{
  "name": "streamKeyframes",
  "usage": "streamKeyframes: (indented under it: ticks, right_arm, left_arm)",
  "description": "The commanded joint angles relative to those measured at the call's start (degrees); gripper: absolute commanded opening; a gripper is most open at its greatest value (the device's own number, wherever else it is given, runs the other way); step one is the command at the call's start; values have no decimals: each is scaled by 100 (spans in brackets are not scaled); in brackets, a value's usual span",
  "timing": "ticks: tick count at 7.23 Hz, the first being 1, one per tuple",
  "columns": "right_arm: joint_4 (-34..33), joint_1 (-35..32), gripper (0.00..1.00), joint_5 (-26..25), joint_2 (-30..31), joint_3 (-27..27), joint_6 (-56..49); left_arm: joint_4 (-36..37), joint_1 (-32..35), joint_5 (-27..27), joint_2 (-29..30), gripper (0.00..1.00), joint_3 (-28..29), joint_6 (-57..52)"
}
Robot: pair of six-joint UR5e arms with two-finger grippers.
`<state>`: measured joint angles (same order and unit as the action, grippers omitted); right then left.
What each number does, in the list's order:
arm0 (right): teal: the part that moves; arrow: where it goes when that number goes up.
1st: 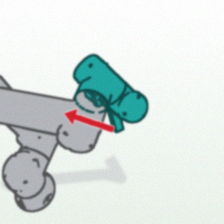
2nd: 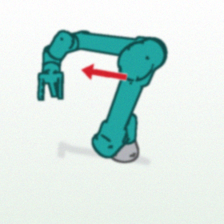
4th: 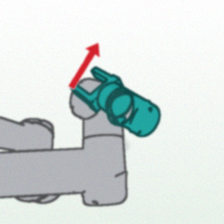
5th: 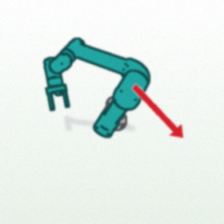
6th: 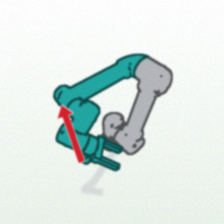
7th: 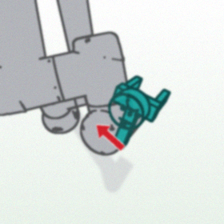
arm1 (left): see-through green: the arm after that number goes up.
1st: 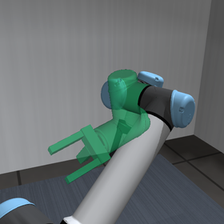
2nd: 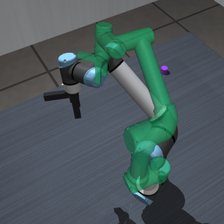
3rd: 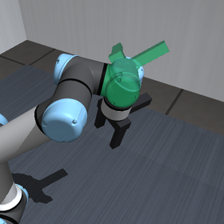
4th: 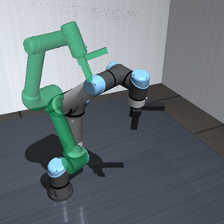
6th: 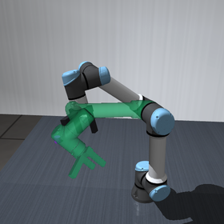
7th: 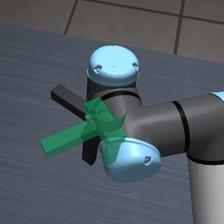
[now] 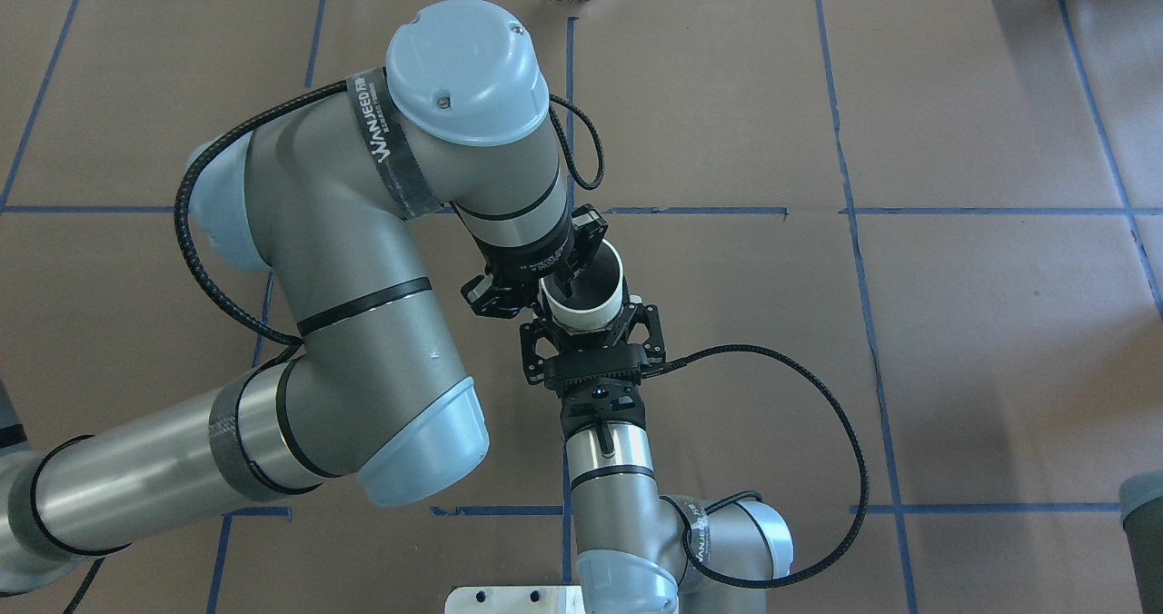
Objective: Left arm hands cup to right arm to dump lemon
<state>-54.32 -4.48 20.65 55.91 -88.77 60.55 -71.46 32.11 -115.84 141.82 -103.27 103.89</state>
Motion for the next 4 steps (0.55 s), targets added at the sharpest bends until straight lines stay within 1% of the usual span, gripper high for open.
streamKeyframes:
  ticks: [1,2,3,4]
  right_arm:
    - [9,0,17,0,-2,0,1]
    - [26,0,62,-9,16,9,71]
    - [35,0,93,-9,7,9,80]
    - [26,26,100,-9,33,9,11]
  left_arm:
    - [0,-3,0,4,9,0,0]
    - [0,-3,0,-5,4,-9,0]
    - [9,-3,0,4,1,-9,-9]
    - [9,-3,0,-5,1,-18,-9]
